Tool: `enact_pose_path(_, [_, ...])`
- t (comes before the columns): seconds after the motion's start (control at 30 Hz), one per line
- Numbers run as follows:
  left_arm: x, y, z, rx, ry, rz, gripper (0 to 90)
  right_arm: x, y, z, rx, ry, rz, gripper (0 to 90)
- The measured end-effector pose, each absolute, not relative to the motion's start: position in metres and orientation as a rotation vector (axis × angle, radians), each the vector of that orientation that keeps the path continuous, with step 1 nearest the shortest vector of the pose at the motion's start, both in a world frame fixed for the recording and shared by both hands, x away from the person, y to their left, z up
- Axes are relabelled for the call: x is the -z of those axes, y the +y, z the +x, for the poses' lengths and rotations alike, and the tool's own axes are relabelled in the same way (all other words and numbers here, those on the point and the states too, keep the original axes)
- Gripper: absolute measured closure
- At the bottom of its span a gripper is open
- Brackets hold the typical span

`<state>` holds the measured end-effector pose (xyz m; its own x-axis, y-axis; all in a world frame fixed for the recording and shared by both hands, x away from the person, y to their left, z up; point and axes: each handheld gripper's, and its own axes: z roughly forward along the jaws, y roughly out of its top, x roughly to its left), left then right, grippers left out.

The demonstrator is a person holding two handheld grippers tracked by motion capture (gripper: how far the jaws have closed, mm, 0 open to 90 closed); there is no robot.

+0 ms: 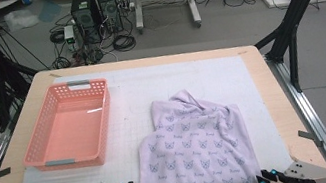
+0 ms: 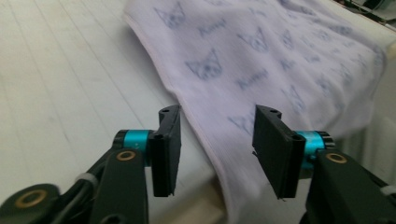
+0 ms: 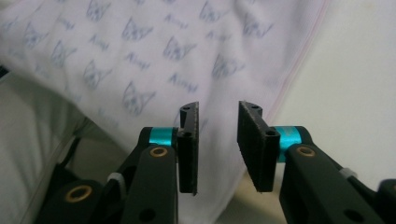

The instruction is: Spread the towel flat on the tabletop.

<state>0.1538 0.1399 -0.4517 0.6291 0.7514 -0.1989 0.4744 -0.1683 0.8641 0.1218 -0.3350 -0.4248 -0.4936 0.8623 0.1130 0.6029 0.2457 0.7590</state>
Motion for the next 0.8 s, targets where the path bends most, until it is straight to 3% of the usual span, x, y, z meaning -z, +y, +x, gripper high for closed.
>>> enact_pose_path(0.27, [0.449,0.139,0.197,-0.33,1.01,1.776,45.4,0.428,-0.334,0.155,-1.116,2.111,1.336,64.2])
enact_pose_path(0.8, [0.447,0.13,0.241,-0.297,0.931,1.816,44.2,0.439,-0.321,0.215,-1.062,2.178,1.28,58.8])
